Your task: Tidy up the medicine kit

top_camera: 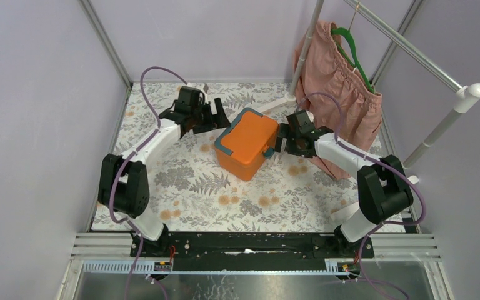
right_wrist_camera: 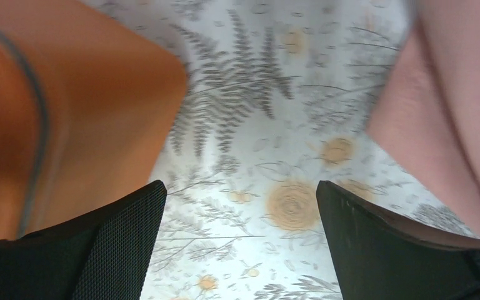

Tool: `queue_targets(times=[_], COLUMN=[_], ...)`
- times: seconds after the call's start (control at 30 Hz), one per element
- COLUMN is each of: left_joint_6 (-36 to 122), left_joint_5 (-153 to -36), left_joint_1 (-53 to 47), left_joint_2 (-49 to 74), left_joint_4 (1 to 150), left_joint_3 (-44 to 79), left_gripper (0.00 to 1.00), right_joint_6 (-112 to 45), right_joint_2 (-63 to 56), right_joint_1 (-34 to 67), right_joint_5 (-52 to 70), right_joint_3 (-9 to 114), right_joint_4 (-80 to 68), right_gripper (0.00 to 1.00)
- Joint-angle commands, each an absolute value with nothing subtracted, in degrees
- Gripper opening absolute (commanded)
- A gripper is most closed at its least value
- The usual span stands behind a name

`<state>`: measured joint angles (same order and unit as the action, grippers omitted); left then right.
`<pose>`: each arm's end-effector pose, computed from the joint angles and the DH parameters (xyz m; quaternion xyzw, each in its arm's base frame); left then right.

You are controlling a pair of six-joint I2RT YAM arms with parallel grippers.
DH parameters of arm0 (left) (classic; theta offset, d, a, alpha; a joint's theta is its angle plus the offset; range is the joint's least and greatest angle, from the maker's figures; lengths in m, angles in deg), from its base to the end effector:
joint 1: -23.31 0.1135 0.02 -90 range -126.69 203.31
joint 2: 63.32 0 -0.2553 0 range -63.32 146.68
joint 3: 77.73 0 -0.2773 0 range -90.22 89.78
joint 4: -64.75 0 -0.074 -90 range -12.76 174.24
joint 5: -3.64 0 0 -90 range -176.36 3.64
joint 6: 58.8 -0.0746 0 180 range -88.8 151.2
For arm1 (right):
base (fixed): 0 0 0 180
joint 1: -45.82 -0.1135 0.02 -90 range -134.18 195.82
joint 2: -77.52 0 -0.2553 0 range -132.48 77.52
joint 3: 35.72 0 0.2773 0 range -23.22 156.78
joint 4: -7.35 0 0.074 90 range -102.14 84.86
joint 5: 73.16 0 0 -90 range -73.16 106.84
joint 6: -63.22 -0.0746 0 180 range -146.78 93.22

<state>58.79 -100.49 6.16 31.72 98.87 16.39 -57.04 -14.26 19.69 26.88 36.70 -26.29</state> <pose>0.3986 -0.1421 0.2233 -0.0343 0.9117 -0.2542 0.3209 0.3454 0.1549 0.1590 0.0618 0.9431 0.0762 0.3178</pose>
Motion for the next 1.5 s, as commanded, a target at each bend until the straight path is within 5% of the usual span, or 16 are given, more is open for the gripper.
queue_targets(times=[0.0, 0.13, 0.4, 0.63, 1.03, 1.47], left_joint_6=[57.58, 54.94, 46.99, 41.4, 41.57, 41.88], left_joint_5=[-101.95, -98.45, -95.75, -102.42, -101.62, -99.97], left_joint_1=[9.54, 9.95, 5.39, -3.15, -7.01, -9.54], left_joint_2=[27.9, 23.9, 18.37, 20.86, 22.61, 23.4], left_joint_4=[98.82, 100.53, 100.54, 100.47, 98.83, 98.92], left_joint_3=[19.63, 19.23, 12.94, 12.68, 16.85, 20.1], left_gripper=[0.96, 0.96, 0.96, 0.95, 0.96, 0.95], right_joint_6=[-53.33, -51.07, -60.45, -70.77, -78.73, -79.58], right_joint_2=[-14.92, -14.44, -2.4, 4.54, 5.14, 0.96], right_joint_1=[19.43, 18.59, 19.2, 19.22, 19.26, 19.21], right_joint_5=[14.08, 10.3, 23.7, 14.53, 5.71, 4.27], right_joint_3=[39.46, 39.42, 29.97, 18.28, 11.53, 16.34], right_joint_4=[-18.73, -17.01, -18.02, -12.35, 3.15, 2.87], right_gripper=[1.0, 1.0, 1.0, 1.0, 1.0, 1.0])
